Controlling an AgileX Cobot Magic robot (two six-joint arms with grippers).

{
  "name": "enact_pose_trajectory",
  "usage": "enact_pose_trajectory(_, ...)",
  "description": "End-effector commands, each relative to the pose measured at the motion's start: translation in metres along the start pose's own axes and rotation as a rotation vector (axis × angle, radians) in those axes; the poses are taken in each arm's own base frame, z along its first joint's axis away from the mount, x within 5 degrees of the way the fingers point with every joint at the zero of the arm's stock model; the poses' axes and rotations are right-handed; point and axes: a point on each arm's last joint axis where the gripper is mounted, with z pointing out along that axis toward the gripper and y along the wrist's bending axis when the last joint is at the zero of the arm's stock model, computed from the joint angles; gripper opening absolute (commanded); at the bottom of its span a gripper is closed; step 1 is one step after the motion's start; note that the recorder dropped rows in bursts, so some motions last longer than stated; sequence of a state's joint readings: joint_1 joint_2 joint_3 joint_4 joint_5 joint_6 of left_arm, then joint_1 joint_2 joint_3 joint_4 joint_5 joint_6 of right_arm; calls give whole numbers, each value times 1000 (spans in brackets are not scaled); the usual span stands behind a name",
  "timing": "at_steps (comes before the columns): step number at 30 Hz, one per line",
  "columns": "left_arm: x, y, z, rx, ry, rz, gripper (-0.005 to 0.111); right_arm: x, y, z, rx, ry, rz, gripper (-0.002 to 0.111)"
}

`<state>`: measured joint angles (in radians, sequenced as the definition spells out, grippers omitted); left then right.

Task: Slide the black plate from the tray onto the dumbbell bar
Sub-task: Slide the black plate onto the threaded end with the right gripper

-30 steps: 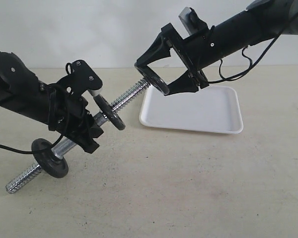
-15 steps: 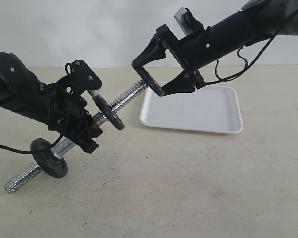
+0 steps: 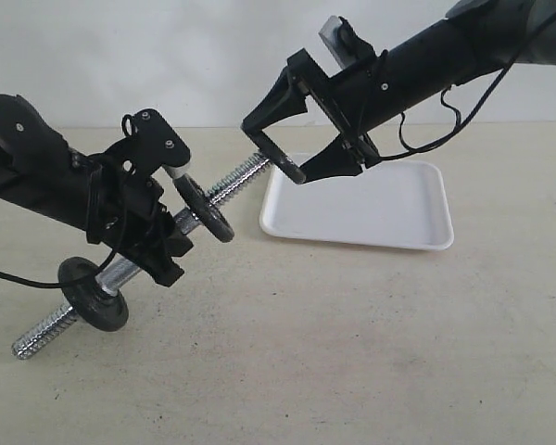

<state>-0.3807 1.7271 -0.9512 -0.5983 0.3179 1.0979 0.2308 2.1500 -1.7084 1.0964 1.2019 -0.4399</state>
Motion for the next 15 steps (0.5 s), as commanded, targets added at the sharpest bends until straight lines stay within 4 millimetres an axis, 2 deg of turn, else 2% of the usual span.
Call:
enact_pose_trajectory(1,-29,17,-31,-170,-180,-44,4,1,17,-3,-29,2,-24,0)
enact_pose_trajectory(9,-29,17,-31,-168,-179,-44,4,12,36,24,-47,65,-116,0)
enact_pose_trajectory(15,-29,17,-31,-162,-177,-48,4,13,38,26,-53,70,-170,0)
